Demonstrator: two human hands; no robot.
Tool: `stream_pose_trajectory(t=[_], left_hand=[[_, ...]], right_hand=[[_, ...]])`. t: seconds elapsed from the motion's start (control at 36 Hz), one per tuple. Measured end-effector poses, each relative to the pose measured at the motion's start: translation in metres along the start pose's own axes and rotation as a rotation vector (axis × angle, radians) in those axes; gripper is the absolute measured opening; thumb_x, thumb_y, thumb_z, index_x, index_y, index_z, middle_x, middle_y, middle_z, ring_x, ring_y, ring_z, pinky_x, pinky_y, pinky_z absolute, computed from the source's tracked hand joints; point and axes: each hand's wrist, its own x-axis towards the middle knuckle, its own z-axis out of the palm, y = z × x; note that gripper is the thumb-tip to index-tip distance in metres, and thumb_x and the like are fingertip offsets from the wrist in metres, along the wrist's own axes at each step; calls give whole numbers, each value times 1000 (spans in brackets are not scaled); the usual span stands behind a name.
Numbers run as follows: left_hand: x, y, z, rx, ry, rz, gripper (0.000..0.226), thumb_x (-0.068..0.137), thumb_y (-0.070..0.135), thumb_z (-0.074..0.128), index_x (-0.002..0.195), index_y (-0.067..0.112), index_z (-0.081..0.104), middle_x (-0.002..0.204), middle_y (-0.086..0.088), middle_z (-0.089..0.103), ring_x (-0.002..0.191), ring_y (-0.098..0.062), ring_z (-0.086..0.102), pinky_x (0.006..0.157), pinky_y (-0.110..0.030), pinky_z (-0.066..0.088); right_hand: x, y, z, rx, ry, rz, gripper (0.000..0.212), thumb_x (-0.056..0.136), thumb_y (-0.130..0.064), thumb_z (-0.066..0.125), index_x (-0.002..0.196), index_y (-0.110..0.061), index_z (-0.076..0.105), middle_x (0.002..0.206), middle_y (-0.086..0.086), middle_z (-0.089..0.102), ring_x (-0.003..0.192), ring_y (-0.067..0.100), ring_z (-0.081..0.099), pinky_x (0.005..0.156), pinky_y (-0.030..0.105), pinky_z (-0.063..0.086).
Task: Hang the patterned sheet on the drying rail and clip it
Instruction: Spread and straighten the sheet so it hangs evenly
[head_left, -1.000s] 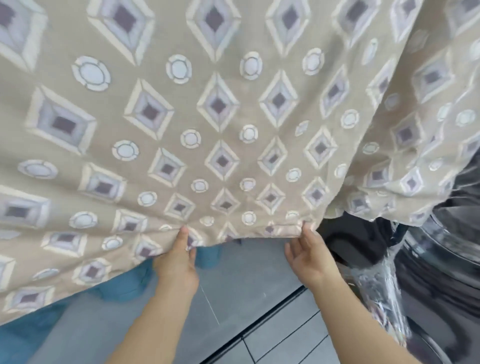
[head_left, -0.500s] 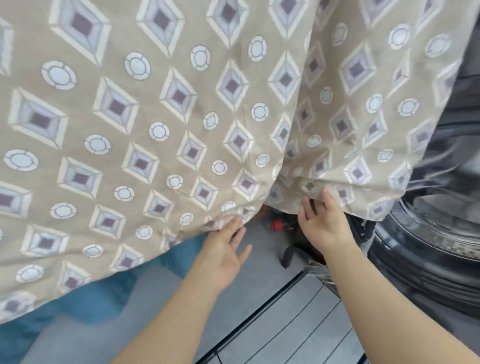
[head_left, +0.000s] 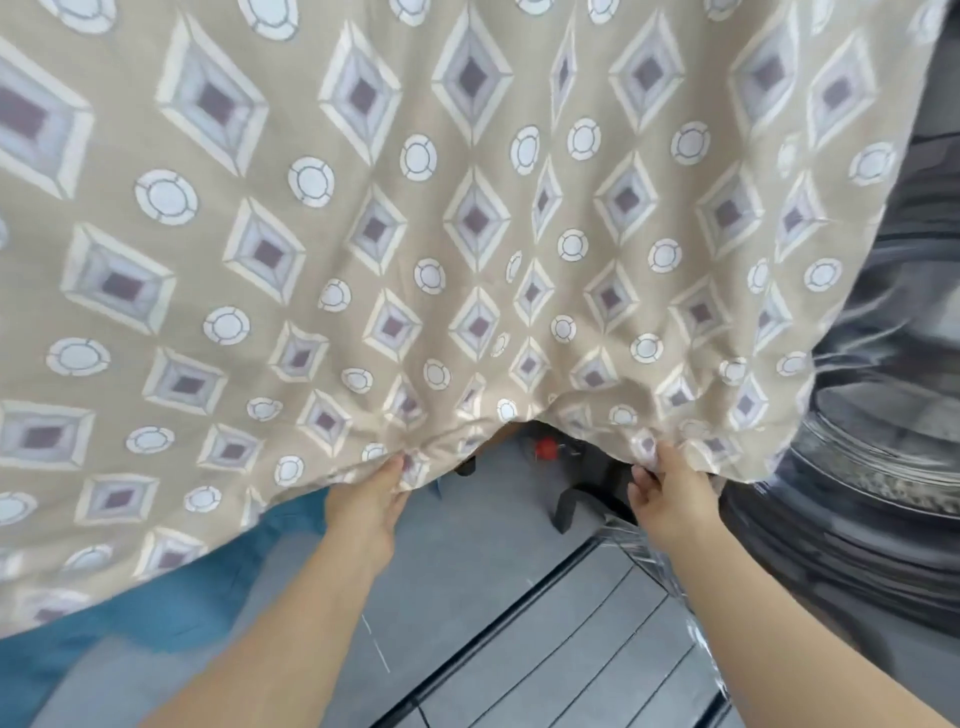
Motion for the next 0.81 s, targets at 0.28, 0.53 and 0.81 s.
stream_pose_trajectory(t=[0.28,0.53,0.81], left_hand=[[-4,-12,-5,121,-117,-50,22,91,10,56,113,7,54,107,-6,61,98,-21,61,89,-31,43],[-15,-10,-18,543,-199,-129,12,94,22,50,90,13,56,97,-5,60,78,-14,60,74,-25,46],[-84,52,-32,589,-333,-7,19,94,22,51,76,17,56,80,2,64,76,-11,63,79,-28,47]], right_hand=[[-6,10,12,138,-51,111,37,98,-14,45,133,-3,42,105,7,59,89,14,58,86,25,43],[-46,47,38,-81,-156,341,33,96,-29,47,124,-11,48,129,9,52,112,24,52,88,31,39],[-135,51,88,-159,-150,410,14,94,-25,51,87,-14,56,89,2,60,79,16,57,77,30,42]])
